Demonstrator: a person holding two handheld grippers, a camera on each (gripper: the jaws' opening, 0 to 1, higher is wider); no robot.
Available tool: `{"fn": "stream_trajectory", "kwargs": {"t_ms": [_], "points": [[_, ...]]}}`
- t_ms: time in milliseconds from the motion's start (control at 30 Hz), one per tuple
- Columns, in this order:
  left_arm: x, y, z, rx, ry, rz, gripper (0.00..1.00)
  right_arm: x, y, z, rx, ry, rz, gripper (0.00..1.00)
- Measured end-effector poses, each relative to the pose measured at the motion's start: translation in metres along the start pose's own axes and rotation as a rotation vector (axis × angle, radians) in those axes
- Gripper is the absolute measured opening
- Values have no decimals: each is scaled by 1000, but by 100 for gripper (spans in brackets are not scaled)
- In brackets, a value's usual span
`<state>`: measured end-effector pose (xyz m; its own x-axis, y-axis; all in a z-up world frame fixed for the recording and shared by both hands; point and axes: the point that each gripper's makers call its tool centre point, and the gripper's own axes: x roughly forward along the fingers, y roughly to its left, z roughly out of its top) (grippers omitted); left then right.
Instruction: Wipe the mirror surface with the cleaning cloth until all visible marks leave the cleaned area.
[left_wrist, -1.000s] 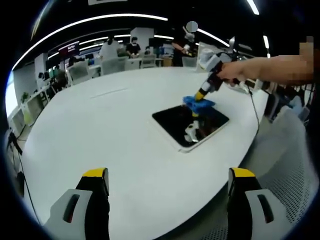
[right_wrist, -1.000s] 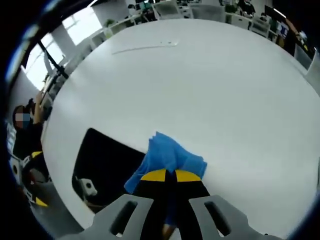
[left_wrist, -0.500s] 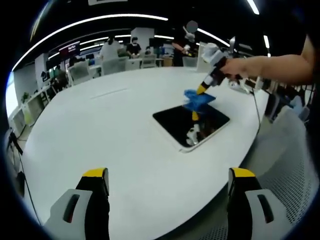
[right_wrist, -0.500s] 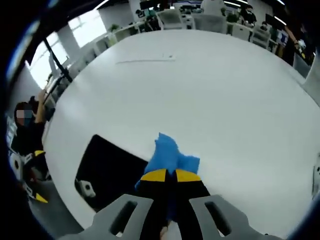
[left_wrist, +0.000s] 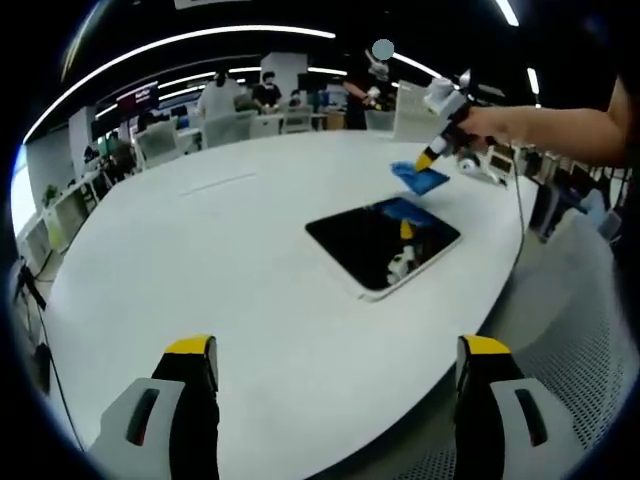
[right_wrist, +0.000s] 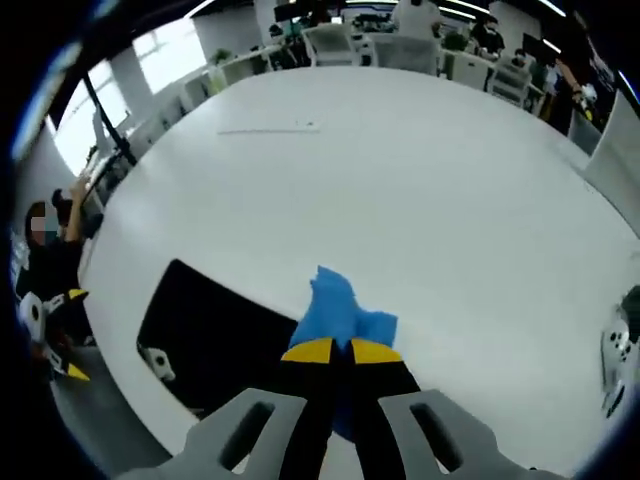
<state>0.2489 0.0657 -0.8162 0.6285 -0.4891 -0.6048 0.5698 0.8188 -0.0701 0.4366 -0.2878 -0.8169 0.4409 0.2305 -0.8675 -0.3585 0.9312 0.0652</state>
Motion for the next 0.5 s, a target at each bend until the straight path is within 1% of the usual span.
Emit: {"fn": "stream_trajectory", "kwargs": {"t_ms": [167, 267, 367, 433, 500], "points": [[0, 1, -1, 1, 3, 2, 99, -3, -18, -11, 2, 13, -22, 0], [1, 1, -2, 3, 7, 2, 99, 1, -20, -15, 21, 17, 1, 0], [0, 1, -2, 3, 8, 3, 99, 6, -23, -22, 8, 28, -7, 0], [0, 1, -2, 2, 9, 4, 99, 11, -23, -28, 34, 30, 7, 0], [0, 2, -2, 3, 10, 7, 98, 16, -23, -33, 32, 27, 4, 0]]}}
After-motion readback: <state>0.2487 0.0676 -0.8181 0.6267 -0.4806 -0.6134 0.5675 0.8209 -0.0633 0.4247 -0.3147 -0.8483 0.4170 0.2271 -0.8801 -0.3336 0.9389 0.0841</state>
